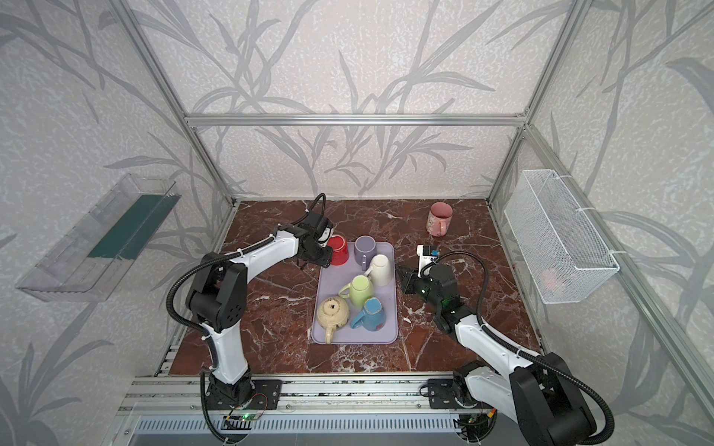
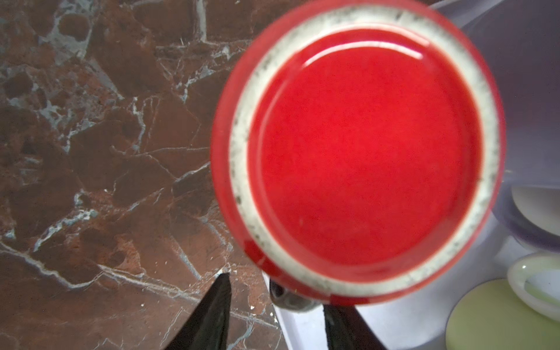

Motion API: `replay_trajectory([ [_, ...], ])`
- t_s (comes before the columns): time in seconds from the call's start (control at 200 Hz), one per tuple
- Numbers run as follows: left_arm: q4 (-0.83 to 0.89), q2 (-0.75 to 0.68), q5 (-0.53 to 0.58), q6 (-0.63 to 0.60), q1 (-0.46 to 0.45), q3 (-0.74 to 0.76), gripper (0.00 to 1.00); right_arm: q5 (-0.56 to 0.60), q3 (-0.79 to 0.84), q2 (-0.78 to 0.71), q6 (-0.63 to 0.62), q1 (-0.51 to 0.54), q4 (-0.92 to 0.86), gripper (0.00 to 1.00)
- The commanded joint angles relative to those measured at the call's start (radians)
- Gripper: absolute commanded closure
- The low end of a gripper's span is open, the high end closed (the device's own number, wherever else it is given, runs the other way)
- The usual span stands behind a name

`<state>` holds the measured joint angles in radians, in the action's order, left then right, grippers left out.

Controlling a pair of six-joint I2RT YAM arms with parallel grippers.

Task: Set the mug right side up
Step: 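Lower the left gripper onto the upside-down red mug while the right gripper returns, then grasp the red mug's base with the left gripper and lift it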

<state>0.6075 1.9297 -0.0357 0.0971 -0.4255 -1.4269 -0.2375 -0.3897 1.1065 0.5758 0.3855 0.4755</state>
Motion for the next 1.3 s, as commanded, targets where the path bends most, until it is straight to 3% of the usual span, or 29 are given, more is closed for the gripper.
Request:
replay_trajectory([
  [0.0,0.021,0.024,0.005,-0.011,-0.003,-0.038,0.54,-0.005,0.005,0.000,-0.007,0.006,0.035,0.83],
  [0.45,0.025,0.070,-0.009,-0.005,-0.015,-0.085,0.65,-0.018,0.003,-0.007,-0.013,0.006,0.026,0.48],
  [0.915,0.041,0.101,-0.001,-0.007,-0.022,-0.112,0.78,-0.023,0.004,-0.006,-0.008,0.006,0.032,0.47],
  [1.145,0.070,0.107,-0.006,-0.009,-0.027,-0.132,1.00,-0.019,0.005,-0.013,-0.013,0.006,0.028,0.47],
  [1.3,0.074,0.082,-0.005,-0.007,-0.028,-0.127,1.00,-0.022,0.005,-0.011,-0.013,0.006,0.030,0.47],
])
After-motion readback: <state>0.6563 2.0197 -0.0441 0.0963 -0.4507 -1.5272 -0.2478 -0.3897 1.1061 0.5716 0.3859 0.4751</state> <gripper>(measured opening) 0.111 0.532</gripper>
